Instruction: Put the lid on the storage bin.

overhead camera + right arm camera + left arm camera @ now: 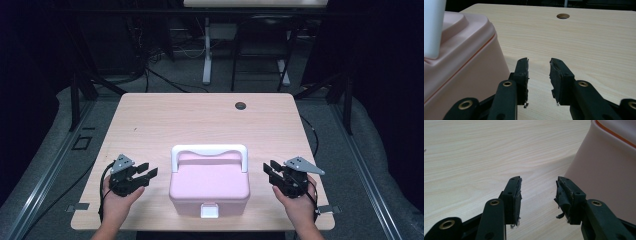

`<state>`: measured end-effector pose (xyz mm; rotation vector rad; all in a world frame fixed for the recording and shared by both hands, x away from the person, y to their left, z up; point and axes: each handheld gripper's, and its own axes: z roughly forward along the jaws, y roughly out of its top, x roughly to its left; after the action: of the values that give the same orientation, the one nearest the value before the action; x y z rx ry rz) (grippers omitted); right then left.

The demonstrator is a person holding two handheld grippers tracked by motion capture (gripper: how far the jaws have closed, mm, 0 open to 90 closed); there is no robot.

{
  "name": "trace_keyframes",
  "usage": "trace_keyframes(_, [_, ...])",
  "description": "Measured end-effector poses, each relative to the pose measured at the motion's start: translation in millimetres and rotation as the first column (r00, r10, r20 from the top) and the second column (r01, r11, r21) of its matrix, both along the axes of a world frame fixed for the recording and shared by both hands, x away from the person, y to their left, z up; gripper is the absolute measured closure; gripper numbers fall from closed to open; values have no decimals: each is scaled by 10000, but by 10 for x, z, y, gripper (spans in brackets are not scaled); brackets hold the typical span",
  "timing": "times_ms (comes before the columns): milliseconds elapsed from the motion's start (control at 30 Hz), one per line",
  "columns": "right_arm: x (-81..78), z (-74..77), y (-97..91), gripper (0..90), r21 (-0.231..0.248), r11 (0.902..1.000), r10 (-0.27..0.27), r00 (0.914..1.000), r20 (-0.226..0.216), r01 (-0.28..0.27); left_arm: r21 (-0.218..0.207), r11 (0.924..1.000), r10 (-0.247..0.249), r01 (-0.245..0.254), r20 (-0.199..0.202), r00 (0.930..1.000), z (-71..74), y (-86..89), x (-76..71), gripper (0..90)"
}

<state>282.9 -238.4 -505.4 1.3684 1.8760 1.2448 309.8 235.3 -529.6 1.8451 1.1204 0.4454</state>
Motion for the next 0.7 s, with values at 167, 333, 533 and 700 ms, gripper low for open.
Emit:
trace_keyframes(167, [3, -51, 21, 666, -51, 10000, -45, 10000, 38, 45, 13, 10000, -56, 56, -18, 10000, -20, -37, -10, 546])
trace_keyframes(333, [12, -101, 37, 660, -225, 9997, -61, 10000, 13, 61, 126, 9996, -239, 240, -30, 9997, -34, -80, -6, 541])
trace_keyframes(533, [7, -152, 41, 654, -199, 9998, -89, 9999, -125, 86, 237, 9992, -313, 312, 38, 9995, -29, -113, 7, 531])
trace_keyframes(700, [11, -179, 31, 650, -77, 9999, -105, 9995, -305, 103, 155, 9994, -316, 316, -6, 9995, -27, -115, 18, 527])
